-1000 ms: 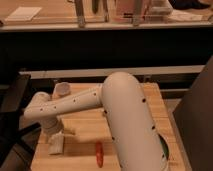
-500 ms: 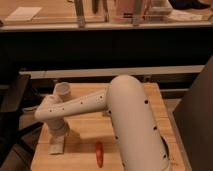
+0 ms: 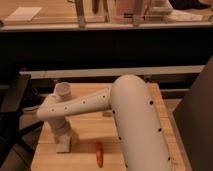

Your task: Wipe the white sponge on the table

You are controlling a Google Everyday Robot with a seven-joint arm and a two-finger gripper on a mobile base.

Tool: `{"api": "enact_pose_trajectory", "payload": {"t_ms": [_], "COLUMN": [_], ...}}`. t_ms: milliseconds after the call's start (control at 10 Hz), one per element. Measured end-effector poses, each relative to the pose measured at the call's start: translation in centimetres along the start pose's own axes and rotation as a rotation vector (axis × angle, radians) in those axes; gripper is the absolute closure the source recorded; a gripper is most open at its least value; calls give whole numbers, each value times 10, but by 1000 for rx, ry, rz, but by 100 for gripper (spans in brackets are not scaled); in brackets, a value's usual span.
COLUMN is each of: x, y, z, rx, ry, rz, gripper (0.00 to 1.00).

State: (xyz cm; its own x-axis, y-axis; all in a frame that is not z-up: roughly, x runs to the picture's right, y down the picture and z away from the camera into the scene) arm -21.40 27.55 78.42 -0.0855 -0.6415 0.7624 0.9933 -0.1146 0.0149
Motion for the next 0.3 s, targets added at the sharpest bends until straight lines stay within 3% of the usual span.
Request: {"api": "enact_pose_trajectory", "payload": {"t_ms": [300], "x": [1], "y": [5], "z": [4], "rx": [11], "ry": [2], "rz": [16], "gripper": [84]}}
